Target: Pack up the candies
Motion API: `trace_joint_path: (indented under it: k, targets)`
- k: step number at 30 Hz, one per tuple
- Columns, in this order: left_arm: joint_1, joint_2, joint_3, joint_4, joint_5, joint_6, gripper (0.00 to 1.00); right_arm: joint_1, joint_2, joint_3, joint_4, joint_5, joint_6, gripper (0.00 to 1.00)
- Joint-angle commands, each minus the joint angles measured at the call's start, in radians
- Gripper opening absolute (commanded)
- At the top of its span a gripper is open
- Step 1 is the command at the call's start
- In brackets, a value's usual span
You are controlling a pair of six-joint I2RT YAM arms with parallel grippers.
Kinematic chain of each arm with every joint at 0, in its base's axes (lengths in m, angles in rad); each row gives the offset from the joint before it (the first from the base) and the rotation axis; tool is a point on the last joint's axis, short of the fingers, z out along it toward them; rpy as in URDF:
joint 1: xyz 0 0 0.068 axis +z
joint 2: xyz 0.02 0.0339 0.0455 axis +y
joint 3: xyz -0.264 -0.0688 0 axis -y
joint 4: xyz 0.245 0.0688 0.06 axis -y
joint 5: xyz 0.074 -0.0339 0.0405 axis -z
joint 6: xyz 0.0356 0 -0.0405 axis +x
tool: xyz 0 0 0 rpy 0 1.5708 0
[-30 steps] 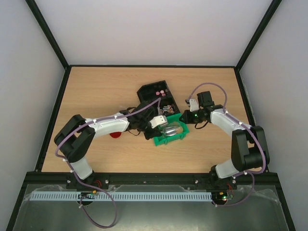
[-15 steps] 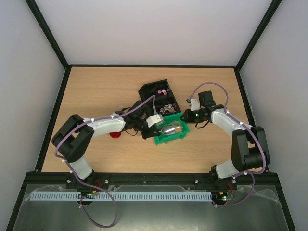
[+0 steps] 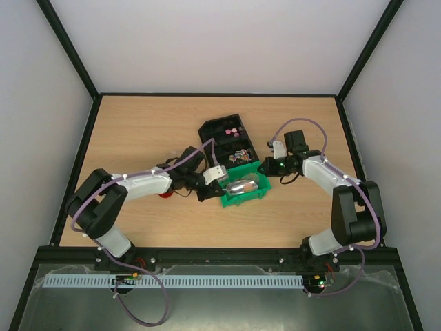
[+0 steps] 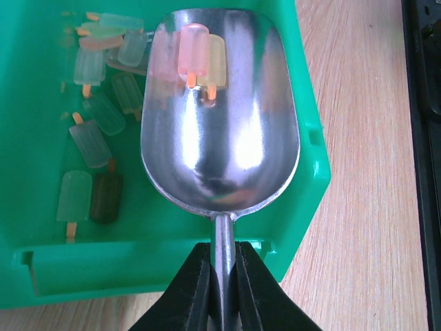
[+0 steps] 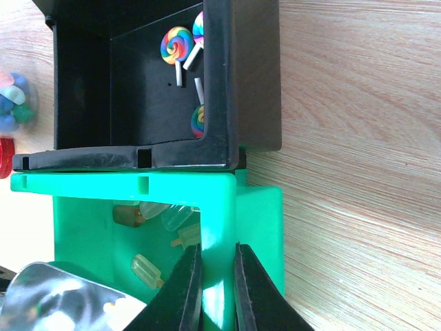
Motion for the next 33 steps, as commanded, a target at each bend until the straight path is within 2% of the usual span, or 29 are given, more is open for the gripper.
trace_joint_path:
  k: [1, 10, 23, 33]
  targets:
    - [0.023, -0.046, 0.011, 0.051, 0.03, 0.039, 0.02, -0.007, -0.029, 0.005, 0.047, -0.048, -0.007, 0.01]
    - [0.037, -0.103, 0.005, -0.005, 0.002, 0.124, 0.02, -0.007, -0.022, 0.004, 0.044, -0.046, -0.016, 0.01]
    - [0.1, -0.161, 0.103, -0.194, -0.111, 0.254, 0.02, -0.007, -0.013, 0.003, 0.048, -0.058, -0.025, 0.01]
    - [0.105, -0.243, 0.086, -0.185, -0.245, 0.389, 0.02, -0.007, -0.01, 0.006, 0.049, -0.061, -0.031, 0.01]
